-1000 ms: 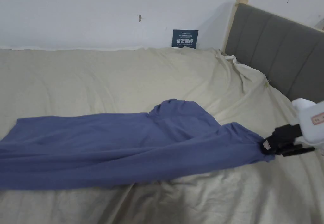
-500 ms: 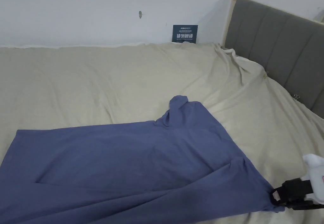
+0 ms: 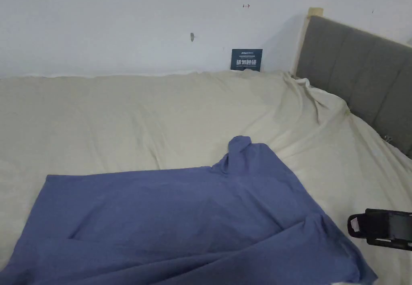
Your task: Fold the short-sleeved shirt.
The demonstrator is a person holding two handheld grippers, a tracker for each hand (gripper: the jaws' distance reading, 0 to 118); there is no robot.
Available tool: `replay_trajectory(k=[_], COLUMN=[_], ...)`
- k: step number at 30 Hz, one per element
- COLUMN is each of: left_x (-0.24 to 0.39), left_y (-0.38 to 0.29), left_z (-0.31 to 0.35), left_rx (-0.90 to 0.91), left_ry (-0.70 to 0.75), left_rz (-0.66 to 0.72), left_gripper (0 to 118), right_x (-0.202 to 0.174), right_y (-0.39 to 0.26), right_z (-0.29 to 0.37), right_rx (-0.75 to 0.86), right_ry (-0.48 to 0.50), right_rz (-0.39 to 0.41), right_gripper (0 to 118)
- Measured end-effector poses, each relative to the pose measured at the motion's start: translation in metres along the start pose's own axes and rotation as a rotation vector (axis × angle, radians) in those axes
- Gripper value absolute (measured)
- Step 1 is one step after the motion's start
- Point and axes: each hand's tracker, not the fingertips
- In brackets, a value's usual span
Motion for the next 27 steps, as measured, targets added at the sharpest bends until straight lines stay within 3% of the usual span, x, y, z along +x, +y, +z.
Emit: replay_trajectory(k=[1,2,3,8,10,13,15,17,20,25,27], left_x=[0.009,0.018,0.026,0.045,0.050,0.049,0.045,0.039,0.026,-0.002,-0.006], left_y=[-0.001,-0.002,-0.004,-0.018,-0.021,-0.003,0.031,0.079,0.147,0.204,0.212], left_z=[0.008,0.015,0.021,0.033,0.037,0.039,0.027,-0.003,-0.077,-0.217,-0.252], left_rx=[0.054,0.095,0.141,0.290,0.331,0.388,0.374,0.300,0.054,-0.326,-0.422], left_ry=[-0.002,0.000,0.009,-0.027,-0.021,-0.033,-0.035,-0.018,-0.080,-0.111,-0.021], left_rz=[-0.025,-0.045,-0.062,-0.042,0.000,-0.009,-0.038,-0.060,-0.058,0.038,0.015], left_gripper=[59,22,1,1,1,1,1,1,1,1,7], right_x=[-0.012,-0.022,-0.037,-0.080,-0.091,-0.097,-0.107,-0.106,-0.110,-0.108,-0.106], right_y=[-0.003,-0.007,-0.016,-0.046,-0.053,-0.050,-0.041,-0.034,-0.023,-0.006,-0.002], right_z=[0.003,0.004,0.006,0.006,0.008,0.002,-0.006,-0.017,-0.035,-0.068,-0.079], right_rx=[0.041,0.081,0.115,0.305,0.363,0.341,0.299,0.300,0.292,0.219,0.210], right_ry=[0.043,0.088,0.119,0.164,0.178,0.215,0.179,0.122,0.125,0.162,0.168], right_rz=[0.014,0.031,0.058,0.161,0.153,0.145,0.203,0.257,0.260,0.166,0.137], right_gripper=[58,28,1,0,0,0,0,0,0,0,0])
